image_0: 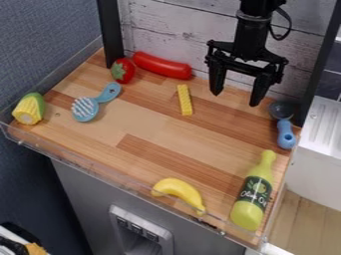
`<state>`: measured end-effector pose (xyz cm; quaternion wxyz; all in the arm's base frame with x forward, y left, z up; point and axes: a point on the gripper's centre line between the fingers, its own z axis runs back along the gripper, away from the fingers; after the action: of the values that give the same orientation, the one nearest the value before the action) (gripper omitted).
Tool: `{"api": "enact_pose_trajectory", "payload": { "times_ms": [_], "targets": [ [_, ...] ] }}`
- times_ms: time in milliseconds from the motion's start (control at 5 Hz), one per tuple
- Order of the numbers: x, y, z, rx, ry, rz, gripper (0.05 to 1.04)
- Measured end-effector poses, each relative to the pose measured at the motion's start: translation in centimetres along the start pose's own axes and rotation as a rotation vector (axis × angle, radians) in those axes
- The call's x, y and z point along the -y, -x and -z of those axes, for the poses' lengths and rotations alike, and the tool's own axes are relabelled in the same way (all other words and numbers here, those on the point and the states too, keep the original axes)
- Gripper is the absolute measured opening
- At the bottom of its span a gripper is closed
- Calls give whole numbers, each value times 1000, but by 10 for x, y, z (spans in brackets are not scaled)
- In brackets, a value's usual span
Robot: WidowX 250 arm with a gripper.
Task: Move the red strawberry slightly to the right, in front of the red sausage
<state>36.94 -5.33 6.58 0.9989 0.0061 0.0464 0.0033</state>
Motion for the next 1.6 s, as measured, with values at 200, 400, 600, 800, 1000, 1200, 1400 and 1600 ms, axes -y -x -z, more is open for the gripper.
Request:
{"api": "enact_pose_trajectory", "payload": {
  "times_ms": [200, 400, 600, 800, 1000, 1200, 1400, 1600],
  "targets": [
    [-21, 0, -1, -19, 12, -105, 999],
    [-61, -2, -2, -25, 31, -298, 999],
    [-98, 2, 0, -35, 52, -506, 997],
    [-138, 8, 1, -41, 68, -746, 999],
    [-164, 14, -3, -49, 81, -927, 998],
    [-187, 1, -18, -12, 94, -993, 995],
    [-199, -11, -15, -31, 91, -920, 996],
    [-204, -19, -21, -23, 87, -775, 999]
  ]
}}
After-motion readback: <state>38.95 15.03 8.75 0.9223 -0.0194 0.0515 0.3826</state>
